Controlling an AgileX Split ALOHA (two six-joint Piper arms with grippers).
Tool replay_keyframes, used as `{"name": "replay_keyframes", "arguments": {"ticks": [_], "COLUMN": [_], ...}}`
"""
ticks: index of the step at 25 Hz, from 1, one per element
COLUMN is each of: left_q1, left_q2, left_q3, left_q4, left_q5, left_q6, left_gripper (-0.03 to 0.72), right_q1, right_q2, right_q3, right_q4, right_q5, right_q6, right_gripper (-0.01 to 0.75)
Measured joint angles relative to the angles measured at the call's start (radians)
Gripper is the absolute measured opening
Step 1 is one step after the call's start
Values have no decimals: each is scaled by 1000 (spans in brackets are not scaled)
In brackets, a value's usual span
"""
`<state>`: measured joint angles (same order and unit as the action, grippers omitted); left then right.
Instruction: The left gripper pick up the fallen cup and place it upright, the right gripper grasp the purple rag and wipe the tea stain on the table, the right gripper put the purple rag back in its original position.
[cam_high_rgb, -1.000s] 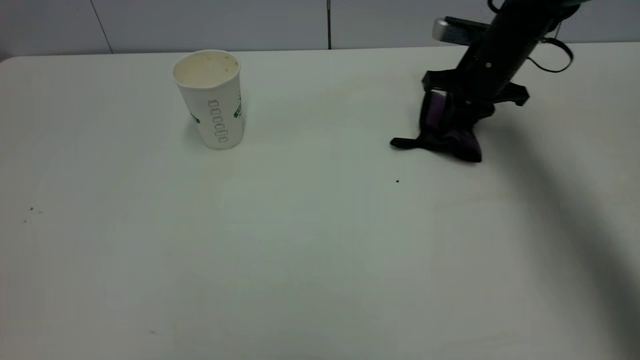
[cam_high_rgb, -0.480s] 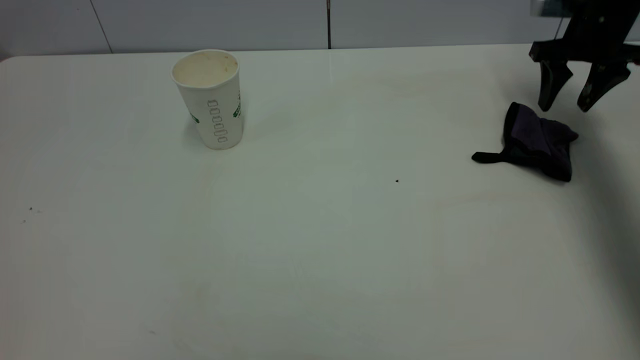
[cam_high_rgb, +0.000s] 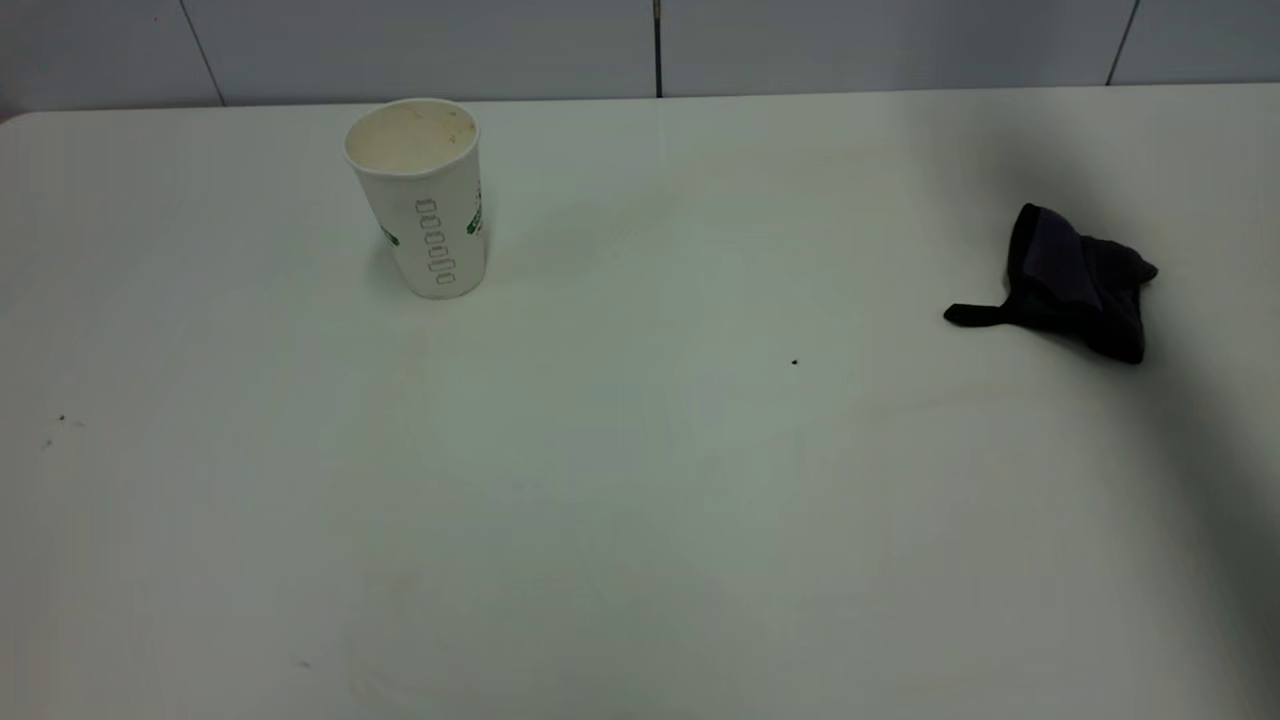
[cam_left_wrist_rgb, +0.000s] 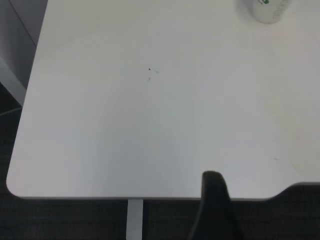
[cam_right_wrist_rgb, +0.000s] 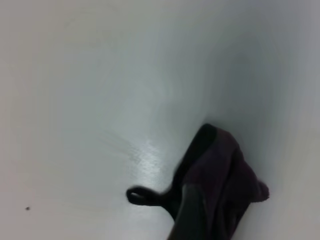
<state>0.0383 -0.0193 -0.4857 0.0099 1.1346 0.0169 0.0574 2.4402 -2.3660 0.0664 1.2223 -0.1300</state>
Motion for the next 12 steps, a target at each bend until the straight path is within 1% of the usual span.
{"name": "replay_keyframes", "arguments": {"ticks": [4,12], "left_q1": [0,0], "left_q2": [0,0], "left_q3": [0,0], "left_q4": [0,0], "left_q5": [0,0], "left_q6": [1,0], "left_gripper": [556,556], "right_q1": [37,57], "right_q2": [-221,-790], "right_q3": [130,571], "right_q4": [4,4], "right_q5": [4,18], "right_q6": [-17,5], "right_gripper": [726,726]}}
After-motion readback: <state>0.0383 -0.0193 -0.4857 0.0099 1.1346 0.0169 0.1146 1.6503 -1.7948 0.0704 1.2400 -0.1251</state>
